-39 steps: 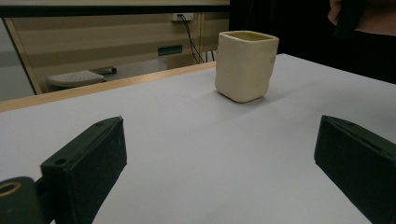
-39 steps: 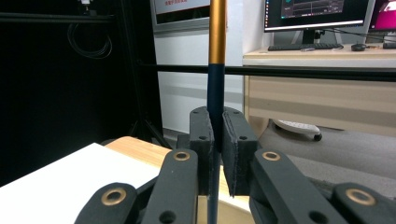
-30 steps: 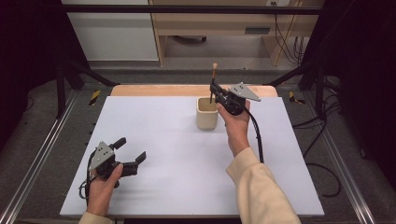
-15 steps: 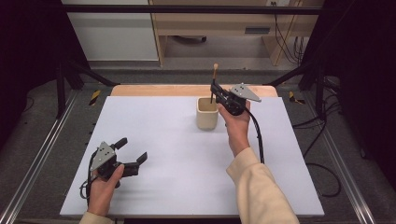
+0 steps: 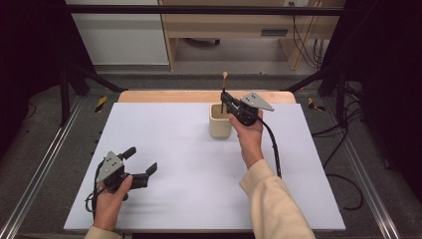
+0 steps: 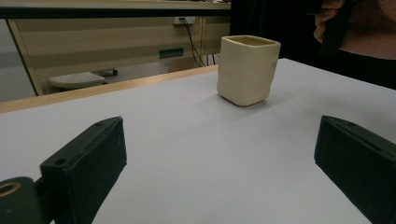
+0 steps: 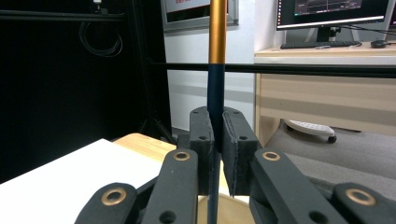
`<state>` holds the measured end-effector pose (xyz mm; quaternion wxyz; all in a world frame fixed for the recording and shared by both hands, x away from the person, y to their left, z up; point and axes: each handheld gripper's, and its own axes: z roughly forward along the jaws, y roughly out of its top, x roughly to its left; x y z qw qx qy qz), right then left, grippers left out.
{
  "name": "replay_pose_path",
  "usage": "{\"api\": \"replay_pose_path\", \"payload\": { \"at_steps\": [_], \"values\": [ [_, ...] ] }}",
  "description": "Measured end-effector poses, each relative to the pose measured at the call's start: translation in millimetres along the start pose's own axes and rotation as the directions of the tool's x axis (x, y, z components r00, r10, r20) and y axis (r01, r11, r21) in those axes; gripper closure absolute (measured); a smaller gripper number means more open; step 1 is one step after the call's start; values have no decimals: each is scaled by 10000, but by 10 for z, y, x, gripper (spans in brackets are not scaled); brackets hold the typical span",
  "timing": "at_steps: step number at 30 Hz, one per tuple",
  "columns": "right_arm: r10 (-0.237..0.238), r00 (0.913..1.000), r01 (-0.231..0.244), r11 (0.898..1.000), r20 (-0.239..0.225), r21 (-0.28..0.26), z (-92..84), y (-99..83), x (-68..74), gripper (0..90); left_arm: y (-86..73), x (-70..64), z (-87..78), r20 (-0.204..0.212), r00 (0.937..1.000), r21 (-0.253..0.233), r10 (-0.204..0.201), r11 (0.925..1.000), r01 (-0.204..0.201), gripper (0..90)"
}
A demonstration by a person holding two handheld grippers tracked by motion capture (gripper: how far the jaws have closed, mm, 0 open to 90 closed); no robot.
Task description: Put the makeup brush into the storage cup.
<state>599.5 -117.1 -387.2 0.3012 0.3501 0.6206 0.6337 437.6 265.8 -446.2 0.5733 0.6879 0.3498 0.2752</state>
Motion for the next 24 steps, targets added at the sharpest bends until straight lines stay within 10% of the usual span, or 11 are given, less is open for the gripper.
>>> {"api": "replay_pose_path", "payload": {
  "at_steps": [24],
  "values": [
    [11, 10000, -13, 9995, 57, 324, -27, -173, -83, 834, -2, -9, 6, 57, 10000, 30, 22, 10000, -22, 17]
  ]
}}
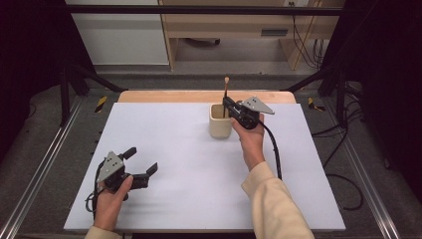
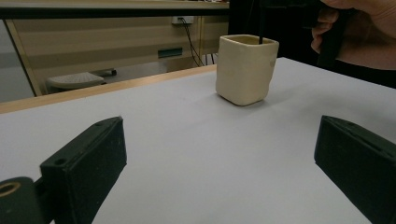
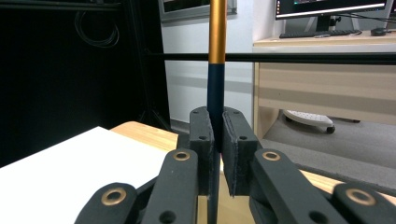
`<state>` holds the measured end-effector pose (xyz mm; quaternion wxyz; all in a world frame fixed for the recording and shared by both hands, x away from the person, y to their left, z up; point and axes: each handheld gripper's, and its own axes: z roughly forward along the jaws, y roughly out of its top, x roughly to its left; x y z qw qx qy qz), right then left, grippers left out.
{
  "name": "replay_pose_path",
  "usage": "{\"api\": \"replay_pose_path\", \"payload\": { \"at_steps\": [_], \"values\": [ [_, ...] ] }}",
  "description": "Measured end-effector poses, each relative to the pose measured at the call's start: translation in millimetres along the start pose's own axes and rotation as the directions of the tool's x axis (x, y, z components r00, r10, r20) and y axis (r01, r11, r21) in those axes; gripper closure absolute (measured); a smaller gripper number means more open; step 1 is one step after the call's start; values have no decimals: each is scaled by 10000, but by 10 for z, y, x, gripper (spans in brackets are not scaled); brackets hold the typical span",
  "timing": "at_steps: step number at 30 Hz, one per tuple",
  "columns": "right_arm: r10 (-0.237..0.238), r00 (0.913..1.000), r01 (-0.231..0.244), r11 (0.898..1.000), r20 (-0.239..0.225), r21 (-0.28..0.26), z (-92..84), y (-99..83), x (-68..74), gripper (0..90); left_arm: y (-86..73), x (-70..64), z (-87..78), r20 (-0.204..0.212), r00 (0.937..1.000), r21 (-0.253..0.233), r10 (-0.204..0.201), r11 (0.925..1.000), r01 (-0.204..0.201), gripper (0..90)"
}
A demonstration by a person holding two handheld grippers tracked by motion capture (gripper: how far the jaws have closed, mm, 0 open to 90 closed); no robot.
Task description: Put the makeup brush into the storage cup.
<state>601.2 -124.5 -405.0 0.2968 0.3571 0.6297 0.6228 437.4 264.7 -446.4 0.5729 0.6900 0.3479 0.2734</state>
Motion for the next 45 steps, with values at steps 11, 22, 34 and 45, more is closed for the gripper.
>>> {"api": "replay_pose_path", "payload": {
  "at_steps": [11, 22, 34, 45],
  "values": [
    [100, 9999, -100, 9997, 37, 204, 7, -75, -10, 834, -1, -2, 3, 22, 10000, 20, 4, 10000, -4, 17],
    [45, 10000, -45, 9995, 6, 325, -1, -136, -5, 833, -1, -6, 8, 61, 9999, 57, 107, 9999, -108, 17],
    [57, 10000, -57, 9989, 0, 461, 0, -165, 7, 833, 0, -10, 9, 80, 9999, 36, 95, 9999, -95, 17],
    [-1, 10000, 3, 9980, -29, 631, -43, -190, 2, 832, 0, -21, 14, 93, 9998, 71, 147, 9999, -148, 17]
  ]
}}
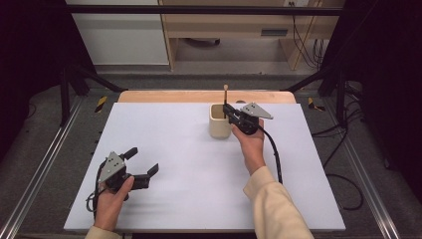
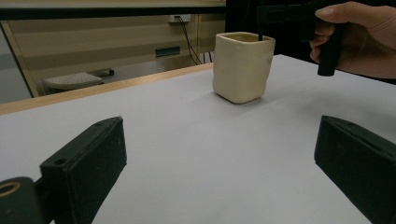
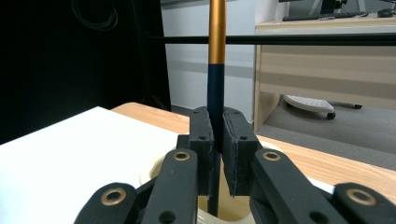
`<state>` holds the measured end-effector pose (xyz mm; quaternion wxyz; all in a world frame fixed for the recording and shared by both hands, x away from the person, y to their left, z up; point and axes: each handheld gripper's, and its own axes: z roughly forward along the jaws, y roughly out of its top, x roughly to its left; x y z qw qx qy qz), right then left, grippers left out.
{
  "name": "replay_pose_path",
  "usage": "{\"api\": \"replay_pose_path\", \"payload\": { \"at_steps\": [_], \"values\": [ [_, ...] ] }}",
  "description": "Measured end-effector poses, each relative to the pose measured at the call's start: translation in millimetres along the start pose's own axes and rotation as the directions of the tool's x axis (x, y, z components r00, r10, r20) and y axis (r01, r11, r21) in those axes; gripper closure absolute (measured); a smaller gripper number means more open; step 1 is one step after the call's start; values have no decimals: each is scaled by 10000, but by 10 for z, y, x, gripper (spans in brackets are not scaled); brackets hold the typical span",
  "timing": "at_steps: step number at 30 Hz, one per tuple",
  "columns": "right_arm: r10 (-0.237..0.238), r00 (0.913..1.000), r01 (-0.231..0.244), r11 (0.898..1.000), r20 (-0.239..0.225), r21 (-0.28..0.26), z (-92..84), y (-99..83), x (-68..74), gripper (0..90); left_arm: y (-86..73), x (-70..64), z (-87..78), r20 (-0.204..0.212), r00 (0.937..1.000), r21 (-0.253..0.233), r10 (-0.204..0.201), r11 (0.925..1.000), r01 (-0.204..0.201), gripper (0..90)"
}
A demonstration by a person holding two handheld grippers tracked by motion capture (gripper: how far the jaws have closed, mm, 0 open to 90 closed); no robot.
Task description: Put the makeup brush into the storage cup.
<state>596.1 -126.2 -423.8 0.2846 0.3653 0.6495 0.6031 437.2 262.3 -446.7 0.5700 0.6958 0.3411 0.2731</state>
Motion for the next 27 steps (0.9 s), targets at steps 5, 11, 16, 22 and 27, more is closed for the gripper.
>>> {"api": "replay_pose_path", "payload": {
  "at_steps": [5, 11, 16, 22, 27],
  "values": [
    [58, 10000, -58, 10000, -1, 16, -5, -11, 3, 832, 1, -5, 2, 16, 10000, 27, 51, 10000, -51, 18],
    [138, 9999, -138, 9998, -6, 144, -31, -27, 17, 734, 3, -6, 4, 51, 10000, 36, 81, 10000, -81, 17],
    [-50, 10000, 51, 9997, -34, 230, -74, -3, 42, 649, 2, -10, 11, 79, 9999, 62, 93, 9999, -93, 17],
    [-141, 9999, 144, 9996, -95, 263, -126, 44, 65, 605, 4, -20, 14, 86, 9998, 87, 176, 9998, -177, 17],
    [-374, 9992, 377, 9990, -127, 228, -157, 76, 81, 596, 3, -22, 15, 81, 9998, 93, 184, 9998, -185, 17]
  ]
}}
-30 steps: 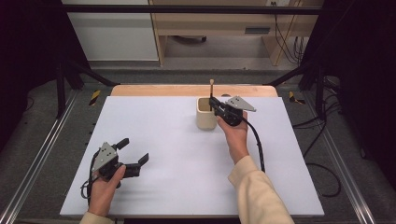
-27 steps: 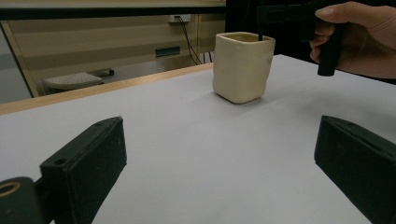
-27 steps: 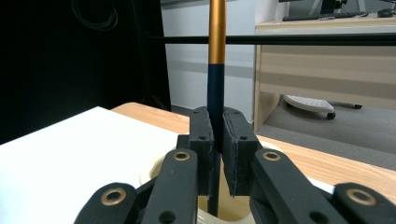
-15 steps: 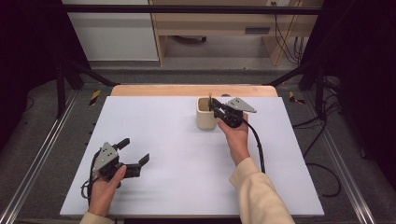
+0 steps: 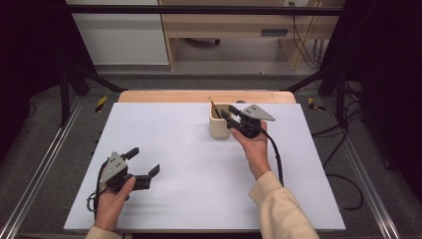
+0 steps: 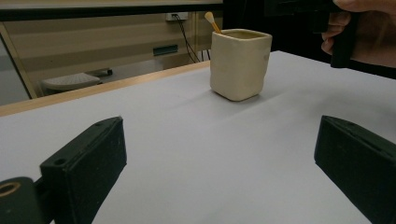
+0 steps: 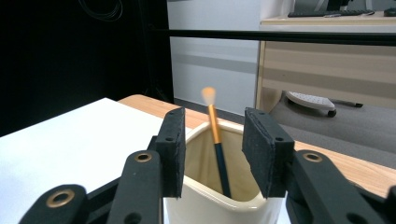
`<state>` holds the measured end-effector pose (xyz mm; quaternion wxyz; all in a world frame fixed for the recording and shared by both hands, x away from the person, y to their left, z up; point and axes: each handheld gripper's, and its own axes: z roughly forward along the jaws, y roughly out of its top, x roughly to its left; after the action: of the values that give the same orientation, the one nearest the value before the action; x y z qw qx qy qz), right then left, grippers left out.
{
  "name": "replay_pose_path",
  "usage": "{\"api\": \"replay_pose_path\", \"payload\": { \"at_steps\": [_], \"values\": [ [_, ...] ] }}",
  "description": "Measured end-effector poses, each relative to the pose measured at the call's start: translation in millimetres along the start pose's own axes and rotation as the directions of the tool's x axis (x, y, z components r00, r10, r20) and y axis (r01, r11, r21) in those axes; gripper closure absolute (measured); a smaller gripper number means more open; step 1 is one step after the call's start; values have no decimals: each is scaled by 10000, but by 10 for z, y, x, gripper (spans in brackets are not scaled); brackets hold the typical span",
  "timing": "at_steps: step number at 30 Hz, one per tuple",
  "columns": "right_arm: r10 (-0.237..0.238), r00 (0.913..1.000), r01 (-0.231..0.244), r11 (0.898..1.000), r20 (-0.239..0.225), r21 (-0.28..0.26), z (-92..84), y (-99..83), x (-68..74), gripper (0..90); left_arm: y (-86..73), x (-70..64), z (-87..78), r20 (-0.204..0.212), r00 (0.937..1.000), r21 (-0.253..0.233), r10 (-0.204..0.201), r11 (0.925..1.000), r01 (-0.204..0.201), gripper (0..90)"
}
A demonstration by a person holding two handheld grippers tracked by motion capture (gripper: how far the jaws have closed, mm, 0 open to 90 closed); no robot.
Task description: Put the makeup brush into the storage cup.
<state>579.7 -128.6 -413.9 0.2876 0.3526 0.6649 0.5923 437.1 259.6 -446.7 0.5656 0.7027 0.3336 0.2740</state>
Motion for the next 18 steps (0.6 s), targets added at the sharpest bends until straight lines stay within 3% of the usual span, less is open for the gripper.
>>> {"api": "replay_pose_path", "payload": {
  "at_steps": [4, 5, 8, 18],
  "values": [
    [-51, 10000, 50, 10000, 22, 69, -27, 24, 18, 560, -1, 1, 0, 1, 10000, 2, 5, 10000, -5, 17],
    [-165, 9998, 164, 9998, 81, 147, -34, 33, 28, 510, -1, 1, 1, 1, 10000, 4, 9, 10000, -9, 17],
    [-195, 9998, 193, 9996, 90, 221, -42, 41, 42, 487, 0, -1, 0, -2, 10000, -1, 8, 10000, -8, 17],
    [-326, 9993, 315, 9978, 186, 585, -80, 99, 109, 280, 1, 0, 1, -6, 10000, -9, 11, 10000, -11, 17]
  ]
}}
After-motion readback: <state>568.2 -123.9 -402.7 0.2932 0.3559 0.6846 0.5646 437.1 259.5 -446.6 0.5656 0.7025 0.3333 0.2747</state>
